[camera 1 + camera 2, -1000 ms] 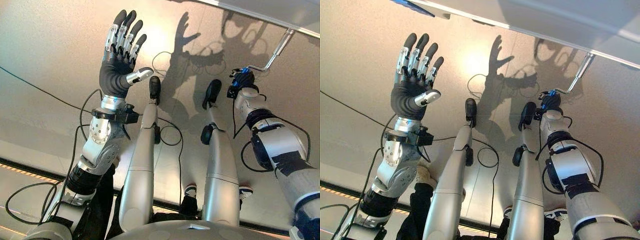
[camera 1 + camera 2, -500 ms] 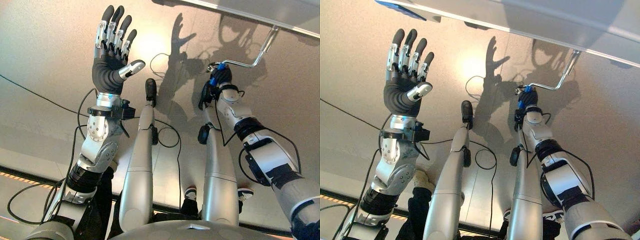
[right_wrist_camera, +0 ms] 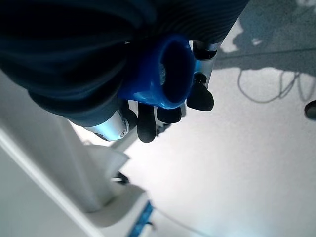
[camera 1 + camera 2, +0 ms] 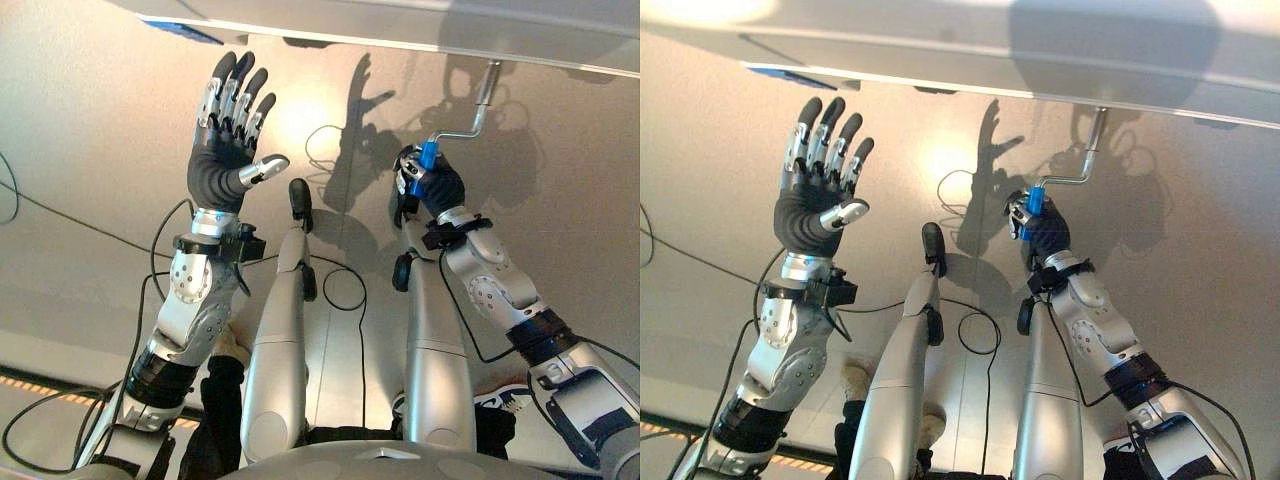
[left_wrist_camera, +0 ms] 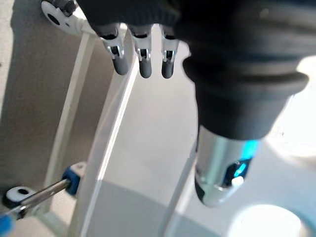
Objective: Raise the hospital bed
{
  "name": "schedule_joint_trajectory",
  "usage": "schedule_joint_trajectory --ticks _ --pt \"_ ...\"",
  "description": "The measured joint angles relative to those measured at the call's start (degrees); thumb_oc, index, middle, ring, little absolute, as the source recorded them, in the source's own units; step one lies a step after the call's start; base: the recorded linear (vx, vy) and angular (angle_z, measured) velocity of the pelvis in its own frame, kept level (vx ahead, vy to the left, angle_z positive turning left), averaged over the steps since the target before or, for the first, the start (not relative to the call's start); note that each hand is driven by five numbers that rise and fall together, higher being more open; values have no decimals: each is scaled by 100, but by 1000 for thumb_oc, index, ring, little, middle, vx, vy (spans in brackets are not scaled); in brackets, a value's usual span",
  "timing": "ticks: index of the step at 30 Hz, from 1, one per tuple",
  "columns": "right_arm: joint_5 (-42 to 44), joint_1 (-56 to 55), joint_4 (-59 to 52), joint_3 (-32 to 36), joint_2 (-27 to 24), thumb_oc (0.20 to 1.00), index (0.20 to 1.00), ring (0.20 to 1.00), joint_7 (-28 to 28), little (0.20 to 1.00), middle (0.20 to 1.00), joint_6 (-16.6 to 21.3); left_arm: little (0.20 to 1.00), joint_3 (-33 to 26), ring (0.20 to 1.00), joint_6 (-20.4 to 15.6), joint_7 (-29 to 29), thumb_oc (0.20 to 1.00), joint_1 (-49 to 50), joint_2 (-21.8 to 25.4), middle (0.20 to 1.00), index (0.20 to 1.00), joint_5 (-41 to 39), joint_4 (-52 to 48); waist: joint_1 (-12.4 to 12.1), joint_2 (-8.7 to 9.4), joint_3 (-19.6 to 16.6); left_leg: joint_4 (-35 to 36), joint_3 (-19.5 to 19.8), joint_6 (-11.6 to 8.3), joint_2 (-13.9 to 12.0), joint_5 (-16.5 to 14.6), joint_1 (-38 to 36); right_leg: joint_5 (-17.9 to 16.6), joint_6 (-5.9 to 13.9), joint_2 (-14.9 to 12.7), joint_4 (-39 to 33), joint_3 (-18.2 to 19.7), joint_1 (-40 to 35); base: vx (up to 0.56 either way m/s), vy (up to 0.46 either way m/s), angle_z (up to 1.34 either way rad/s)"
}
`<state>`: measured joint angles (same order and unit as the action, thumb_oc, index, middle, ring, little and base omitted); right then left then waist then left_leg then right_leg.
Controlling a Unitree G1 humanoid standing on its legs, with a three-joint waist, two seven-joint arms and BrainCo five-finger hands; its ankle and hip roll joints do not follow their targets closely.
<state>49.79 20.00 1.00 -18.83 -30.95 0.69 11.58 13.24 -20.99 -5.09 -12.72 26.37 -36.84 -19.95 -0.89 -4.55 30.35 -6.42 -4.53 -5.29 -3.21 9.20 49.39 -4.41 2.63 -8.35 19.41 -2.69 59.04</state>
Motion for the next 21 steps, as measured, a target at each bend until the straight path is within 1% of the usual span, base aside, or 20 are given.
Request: schedule_joint_trajectory --ticks 1,3,5,8,9,12,13,16,17,21 --pt "43 -116 -44 85 -6 200 200 200 -64 200 200 0 1000 -86 1000 -1 35 1000 97 -3 1000 1000 -1 -35 138 11 11 18 -14 0 -5 0 -54 -4 6 21 -11 28 -28 -4 -61 -7" --pt "58 -199 -100 223 98 200 200 200 -102 200 200 1 1000 -154 1000 -5 66 1000 127 -20 1000 1000 -1 -77 150 10 12 87 -48 0 -19 1 -154 -20 13 20 -78 55 -109 -1 -94 -8" --pt "92 -323 -111 322 134 200 200 200 -148 200 200 1 1000 -175 1000 -3 142 1000 137 -20 1000 1000 -3 -160 269 23 19 106 -93 1 -26 1 -215 -21 16 59 -89 90 -144 1 -100 -5" --pt "86 -407 -121 437 188 200 200 200 -166 200 200 20 1000 -334 1000 -2 254 1000 135 -42 1000 1000 -14 -178 305 33 25 182 -172 1 -71 0 -343 -58 28 101 -166 174 -224 4 -109 -13" --pt "77 -492 -121 614 324 200 200 200 -160 200 200 25 1000 -396 1000 -4 274 1000 140 -60 1000 1000 -24 -189 308 33 25 216 -200 1 -47 -2 -402 -58 27 114 -182 199 -260 8 -56 -9" --pt "-107 -562 -102 743 343 200 200 200 -99 200 200 25 1000 -518 1000 -2 294 1000 157 -68 1000 1000 -25 -289 322 46 31 275 -254 0 -62 -2 -497 -67 20 141 -216 235 -311 18 -91 -8" --pt "-315 -596 -98 817 329 200 200 200 13 200 200 25 1000 -604 1000 -2 299 1000 160 -62 1000 1000 -27 -403 329 82 49 277 -277 0 -66 -3 -510 -99 5 151 -226 257 -318 8 -70 -5" --pt "-571 -654 39 1012 371 200 200 200 208 200 200 26 1000 -601 1000 7 299 1000 176 -63 1000 1000 -51 -398 343 171 68 285 -298 -2 -77 -20 -590 -94 13 168 -235 283 -387 6 -91 -4" --pt "-702 -663 161 1186 451 200 200 200 296 200 200 30 1000 -610 1000 12 299 1000 188 -56 1000 1000 -53 -410 349 201 64 296 -300 -2 -74 -23 -608 -86 29 173 -254 309 -406 3 -50 -1" --pt "-978 -522 474 1218 598 200 200 200 382 200 200 134 1000 -623 1000 12 293 1000 241 -45 1000 1000 -180 -438 427 267 71 305 -317 8 -59 -27 -636 -100 53 165 -277 343 -431 2 -28 -1"
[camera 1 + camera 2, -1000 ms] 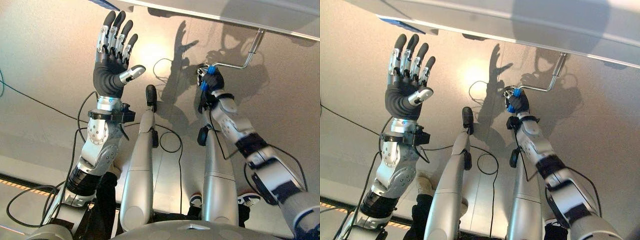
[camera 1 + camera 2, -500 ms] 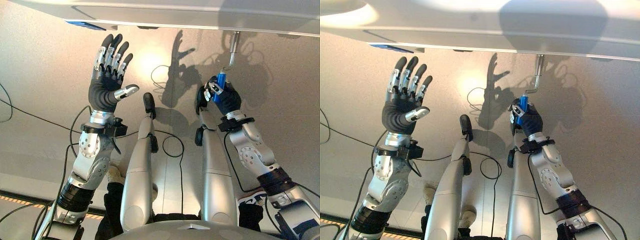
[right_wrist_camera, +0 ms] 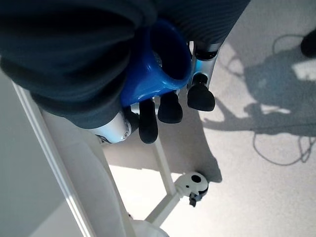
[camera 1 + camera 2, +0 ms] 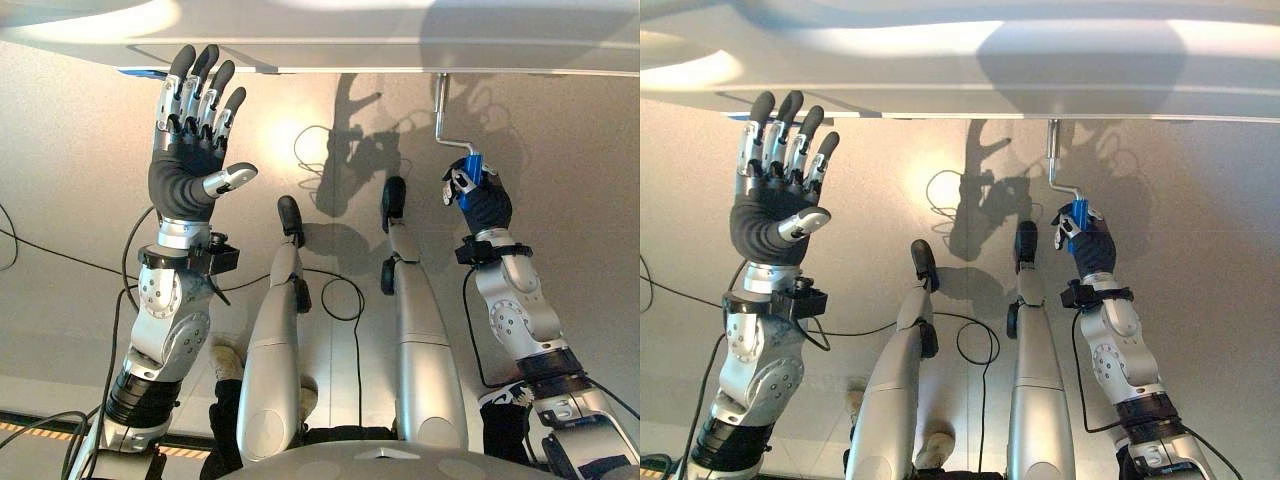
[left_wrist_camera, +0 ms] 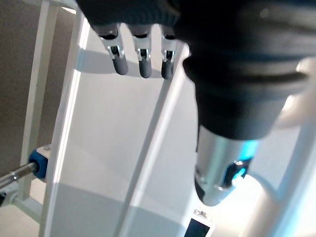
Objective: Raise the hospital bed
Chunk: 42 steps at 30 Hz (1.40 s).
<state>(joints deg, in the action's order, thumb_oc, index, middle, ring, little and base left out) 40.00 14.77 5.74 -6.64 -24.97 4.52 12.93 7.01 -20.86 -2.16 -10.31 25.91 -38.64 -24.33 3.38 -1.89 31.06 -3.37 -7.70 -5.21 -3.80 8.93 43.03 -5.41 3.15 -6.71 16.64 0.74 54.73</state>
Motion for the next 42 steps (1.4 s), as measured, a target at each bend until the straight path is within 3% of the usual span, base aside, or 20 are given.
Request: schedule_joint_trajectory --ticks 2,5,9,14,18,26,27,29,34,42 --pt "-99 99 246 0 16 200 200 200 81 200 200 75 1000 13 1000 2 -3 1000 20 7 1000 1000 -47 -9 30 61 -5 15 -1 4 6 -3 -55 3 6 0 -11 19 -54 0 0 0" --pt "-464 571 1441 84 -52 200 200 200 350 200 200 381 1000 41 1000 3 -4 1000 27 37 1000 1000 -95 -38 31 129 -12 24 -10 19 29 -5 -85 -8 36 -23 -70 28 -106 0 0 0" --pt "-697 1299 2827 94 -108 200 200 200 605 200 200 468 1000 207 1000 -12 -13 1000 29 97 1000 1000 -107 -94 15 132 -13 23 1 47 66 -6 -72 -40 75 -54 -145 29 -140 0 0 0" --pt "-728 2555 5117 -121 -188 200 200 200 671 200 200 416 1000 706 1000 -14 -21 1000 -143 246 1000 1000 -138 -99 -110 127 -16 -15 49 88 112 -10 56 -116 117 -112 -287 -10 -129 3 16 4" --pt "-736 3376 6383 -228 -355 200 200 200 745 200 200 -10 1000 940 1000 -24 -27 1000 -477 289 1000 1000 -164 -88 -386 113 -20 -173 277 109 163 -10 508 -126 129 -197 -298 -183 116 10 81 19" --pt "-729 3697 7045 -28 -678 200 200 200 854 200 200 -523 1000 1004 1000 17 -144 1000 -838 337 1000 1000 -157 330 -788 69 -17 -478 545 192 318 -48 1083 -81 199 -400 -122 -344 443 20 122 18" --pt "-730 3772 7216 -12 -696 200 200 200 892 200 200 -565 1000 977 1000 18 -169 1000 -849 279 1000 1000 -154 343 -848 -35 -36 -553 646 204 377 -57 1188 -46 218 -451 -106 -451 461 40 157 20" --pt "-729 3793 7211 31 -743 200 200 200 953 200 200 -614 1000 978 1000 19 -195 1000 -848 253 1000 1000 -155 346 -896 -42 -35 -556 671 224 371 -40 1267 -23 248 -475 -66 -456 540 46 149 16" --pt "-739 4197 7183 -44 -524 200 200 200 1072 200 200 -714 1000 978 1000 34 -303 1000 -932 131 1000 1000 -145 381 -967 -73 -34 -662 716 279 454 -8 1678 -67 266 -563 -38 -461 861 38 125 7" --pt "-922 4582 7147 -600 -171 200 200 200 1279 200 200 -881 1000 976 1000 32 -550 1000 -1108 -94 1000 1000 -60 437 -1018 -100 -48 -680 781 255 463 -28 1694 -55 253 -554 -41 -485 862 19 80 -1"
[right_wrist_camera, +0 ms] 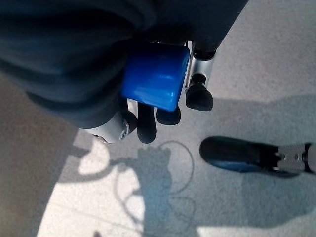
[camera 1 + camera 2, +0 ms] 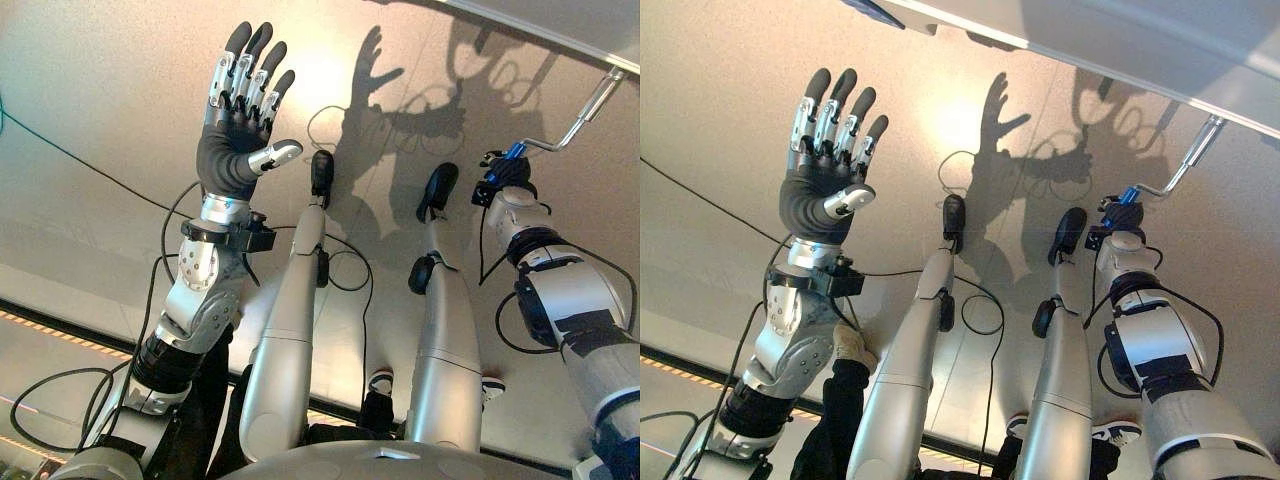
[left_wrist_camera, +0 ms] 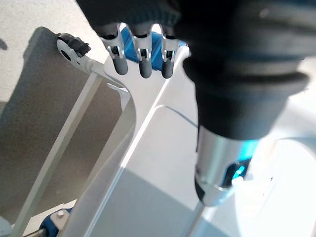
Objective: Raise the hospital bed
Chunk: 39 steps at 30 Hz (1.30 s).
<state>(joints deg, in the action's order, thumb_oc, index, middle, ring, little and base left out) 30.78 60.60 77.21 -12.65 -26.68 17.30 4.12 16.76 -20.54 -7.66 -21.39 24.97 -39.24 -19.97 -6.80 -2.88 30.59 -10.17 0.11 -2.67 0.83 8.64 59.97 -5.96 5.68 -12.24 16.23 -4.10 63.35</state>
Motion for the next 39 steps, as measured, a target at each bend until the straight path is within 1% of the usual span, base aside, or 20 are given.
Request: schedule_joint_trajectory --ticks 3,7,9,11,12,13,15,16,17,18,19,20,22,26,27,28,31,35,37,39 --pt "-39 -5 -306 -319 134 200 200 200 70 200 200 -39 1000 -21 1000 -4 -79 1000 -13 -31 1000 1000 21 49 101 -14 -8 -62 -1 -23 -45 -17 38 -4 -13 38 -4 -25 1 1 36 -3" --pt "-95 -64 -696 -437 244 200 200 200 69 200 200 -29 1000 -63 1000 -4 -140 1000 -49 -48 1000 1000 21 126 155 -20 -12 -114 -8 -61 -130 -30 73 -44 -71 122 -15 -16 40 -7 36 -8" --pt "-94 -172 -1128 -655 266 200 200 200 70 200 200 -61 1000 -147 1000 -5 -156 1000 -41 -48 1000 1000 21 129 183 -31 -18 -115 -26 -82 -171 -27 72 -50 -80 152 -26 -22 47 -15 16 -9" --pt "-85 -373 -1651 -660 329 200 200 200 67 200 200 -29 1000 -220 1000 -17 -157 1000 -41 -99 1000 1000 21 125 206 -62 -33 -127 -35 -106 -210 -28 70 -65 -110 193 -29 -20 52 -16 14 -6" --pt "2 -560 -2105 -663 318 200 200 200 61 200 200 -50 1000 -221 1000 -36 -156 1000 -35 -116 1000 1000 21 120 211 -69 -33 -125 -63 -112 -226 -27 68 -65 -119 204 -27 -19 56 -20 18 -7" --pt "104 -889 -2746 -664 385 200 200 200 28 200 200 164 1000 -217 1000 -58 -155 1000 -30 -145 1000 1000 21 122 221 -78 -31 -129 -95 -123 -250 -32 58 -79 -147 218 -23 -19 68 -20 18 -7" --pt "281 -1168 -3411 -694 386 200 200 200 -4 200 200 231 1000 -212 1000 -74 -145 1000 -30 -147 1000 1000 21 118 247 -103 -22 -129 -141 -126 -259 -32 29 -95 -171 216 -7 -14 68 -27 2 -7" --pt "391 -1468 -3984 -768 474 200 200 200 -79 200 200 488 1000 -228 1000 -124 -147 1000 -3 -145 1000 1000 19 123 274 -130 -21 -118 -169 -127 -265 -36 -27 -105 -183 205 0 -4 48 -45 -17 -7" --pt "519 -1734 -4422 -778 322 200 200 200 -87 200 200 467 1000 -172 1000 -128 -118 1000 -38 -177 1000 1000 23 127 359 -180 -7 -123 -198 -136 -273 -40 -97 -112 -191 216 5 -7 -7 -45 -17 -4" --pt "583 -2097 -5157 -802 148 200 200 200 -185 200 200 512 1000 -157 1000 -136 -88 1000 -1 -224 1000 1000 23 108 241 -248 -5 -116 -199 -134 -271 -42 -124 -108 -194 200 12 -9 -37 -22 -31 0" --pt "594 -2403 -5599 -818 58 200 200 200 -289 200 200 680 1000 -191 1000 -159 -83 1000 80 -242 1000 1000 23 112 253 -266 -7 -113 -206 -134 -267 -42 -179 -110 -193 205 11 0 -84 -41 -68 0" --pt "598 -2681 -5849 -850 65 200 200 200 -465 200 200 813 1000 -226 1000 -167 -85 1000 215 -203 1000 1000 23 152 364 -269 -5 -79 -217 -136 -271 -46 -368 -105 -190 212 13 5 -244 -41 -68 -3" --pt "764 -3221 -6512 -780 -107 200 200 200 -763 200 200 841 1000 -216 1000 -201 8 1000 394 -145 1000 1000 39 125 446 -271 -9 7 -279 -135 -267 -44 -665 -76 -160 203 -2 42 -481 -36 -79 -5" --pt "1042 -3666 -6737 -571 -7 200 200 200 -1194 200 200 1003 1000 -210 1000 -271 190 1000 750 -158 1000 1000 37 7 620 -280 -28 148 -315 -137 -266 -43 -890 -44 -143 200 -9 62 -621 -27 -99 -3" --pt "1048 -3805 -6827 -491 -110 200 200 200 -1230 200 200 997 1000 -212 1000 -238 272 1000 787 -144 1000 1000 41 22 688 -278 -21 150 -318 -134 -295 -20 -925 -42 -144 222 14 62 -632 -21 -85 -1" --pt "1048 -4089 -7024 -221 -142 200 200 200 -1421 200 200 976 1000 -296 1000 -231 383 1000 889 -92 1000 1000 43 20 684 -279 -21 169 -327 -134 -285 -20 -991 -32 -141 225 9 71 -681 -10 -50 1" --pt "1084 -4449 -7065 47 -101 200 200 200 -1473 200 200 982 1000 -406 1000 -232 477 1000 1019 -34 1000 1000 38 33 752 -276 -22 255 -333 -128 -252 -22 -1280 -13 -121 213 -54 71 -963 -17 -80 1" --pt "1190 -4773 -7080 621 403 200 200 200 -1677 200 200 1060 1000 -568 1000 -226 625 1000 1061 6 1000 1000 37 30 785 -250 -7 379 -480 -87 -249 -35 -1531 -40 -86 218 -154 206 -1126 -11 -88 -9" --pt "1199 -4795 -7080 680 463 200 200 200 -1647 200 200 1060 1000 -716 1000 -226 676 1000 1095 -5 1000 1000 36 27 885 -239 -1 381 -475 -81 -243 -51 -1569 -56 -89 218 -188 197 -1192 -24 -69 -3" --pt "1198 -4828 -7076 777 500 200 200 200 -1621 200 200 1061 1000 -790 1000 -222 717 1000 1097 -2 1000 1000 34 28 919 -191 14 402 -486 -81 -242 -53 -1604 -58 -86 222 -206 208 -1218 -21 -59 -2"
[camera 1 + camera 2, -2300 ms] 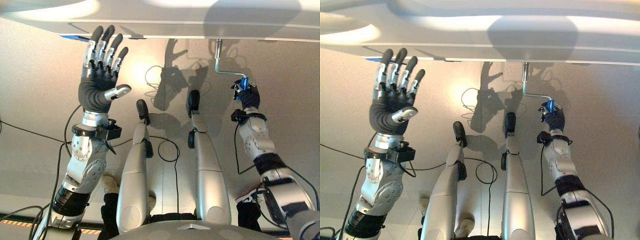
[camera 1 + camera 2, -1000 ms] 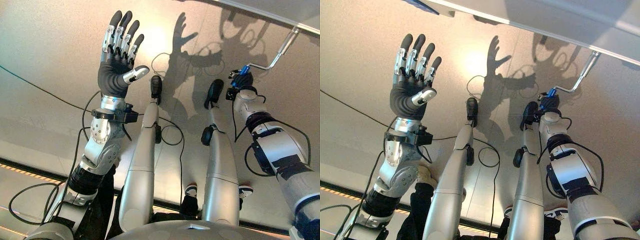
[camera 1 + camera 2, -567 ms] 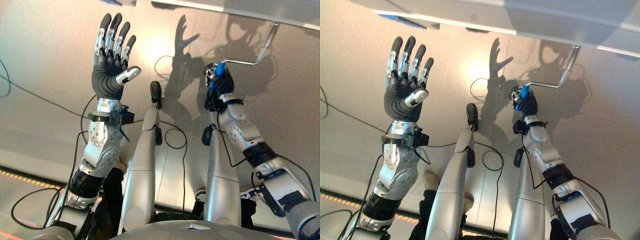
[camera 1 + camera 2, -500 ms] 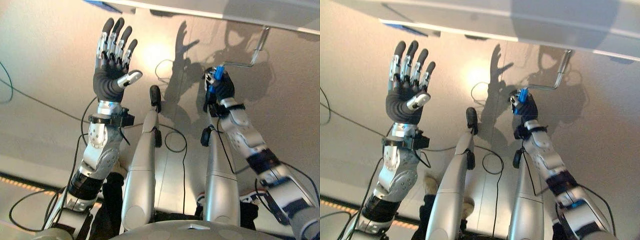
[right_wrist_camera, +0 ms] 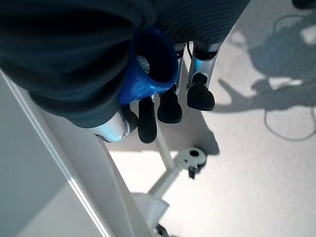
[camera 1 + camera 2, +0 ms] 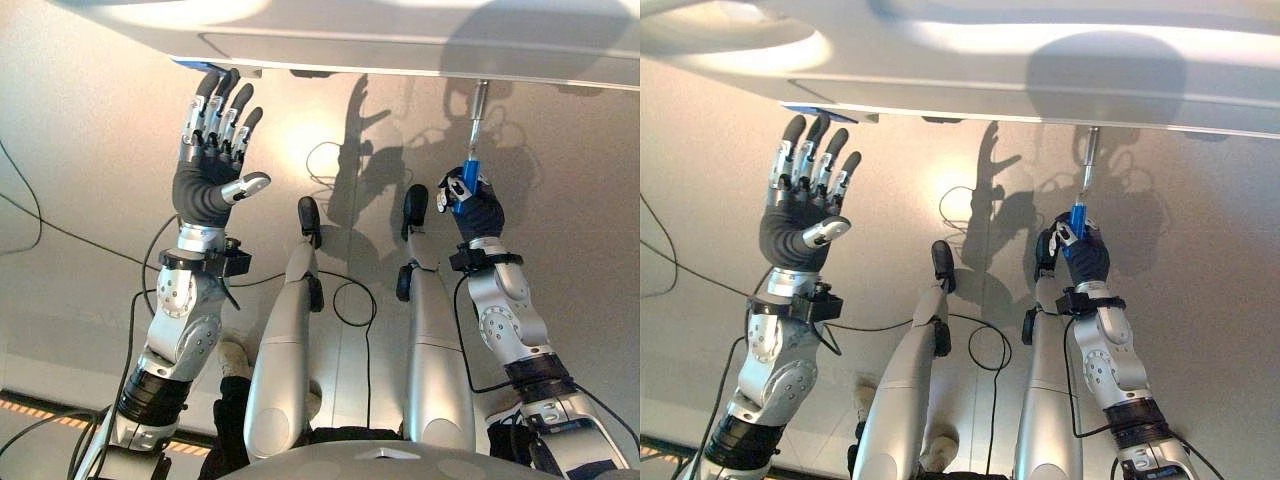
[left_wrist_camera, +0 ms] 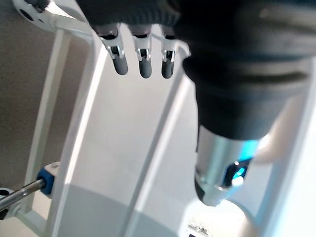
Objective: Raise the hospital bed
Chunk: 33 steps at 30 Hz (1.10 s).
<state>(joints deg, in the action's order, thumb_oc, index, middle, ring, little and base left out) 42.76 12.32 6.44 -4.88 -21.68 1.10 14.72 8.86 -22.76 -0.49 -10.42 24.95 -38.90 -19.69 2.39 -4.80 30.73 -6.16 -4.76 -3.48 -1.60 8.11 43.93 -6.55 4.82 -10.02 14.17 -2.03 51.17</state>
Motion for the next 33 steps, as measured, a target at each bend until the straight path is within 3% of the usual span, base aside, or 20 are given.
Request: schedule_joint_trajectory --ticks 7,15,21,24,31,32,33 --pt "0 169 599 116 391 200 200 200 79 200 200 174 1000 -83 1000 19 40 1000 20 -3 1000 1000 -14 -18 10 163 7 84 -23 0 -5 -1 -262 7 26 16 -71 27 -239 -12 -65 -2" --pt "-80 805 2400 249 262 200 200 200 488 200 200 868 1000 -50 1000 112 7 1000 54 188 1000 1000 -45 -92 4 302 0 121 11 5 -11 4 -390 -7 72 29 -161 42 -419 -5 -59 2" --pt "-197 1396 3595 287 -36 200 200 200 972 200 200 697 1000 154 1000 145 -14 1000 70 465 1000 1000 -69 -141 -46 309 4 134 24 15 -6 17 -465 -16 69 26 -169 40 -508 -5 -18 1" --pt "-244 1966 4693 262 -104 200 200 200 1046 200 200 490 1000 370 1000 221 -3 1000 57 680 1000 1000 -70 -79 -70 305 4 154 33 24 7 47 -598 -22 61 12 -164 26 -632 3 -47 1" --pt "-244 1966 4693 262 -104 200 200 200 1046 200 200 490 1000 370 1000 221 -3 1000 57 680 1000 1000 -70 -79 -70 305 4 154 33 24 7 47 -598 -22 61 12 -164 26 -632 -2 0 1" --pt "-266 2388 5910 260 -285 200 200 200 1128 200 200 125 1000 587 1000 252 44 1000 261 767 1000 1000 -71 358 -352 270 -14 324 86 8 9 73 -1013 53 82 -1 -175 -41 -1007 104 -48 10" --pt "-275 2414 5898 240 -277 1000 1000 1000 1144 1000 1000 106 1000 591 1000 269 54 1000 306 760 1000 1000 -65 426 -368 265 -17 310 92 4 18 76 -1021 50 87 -4 -144 -48 -1027 140 -63 14"
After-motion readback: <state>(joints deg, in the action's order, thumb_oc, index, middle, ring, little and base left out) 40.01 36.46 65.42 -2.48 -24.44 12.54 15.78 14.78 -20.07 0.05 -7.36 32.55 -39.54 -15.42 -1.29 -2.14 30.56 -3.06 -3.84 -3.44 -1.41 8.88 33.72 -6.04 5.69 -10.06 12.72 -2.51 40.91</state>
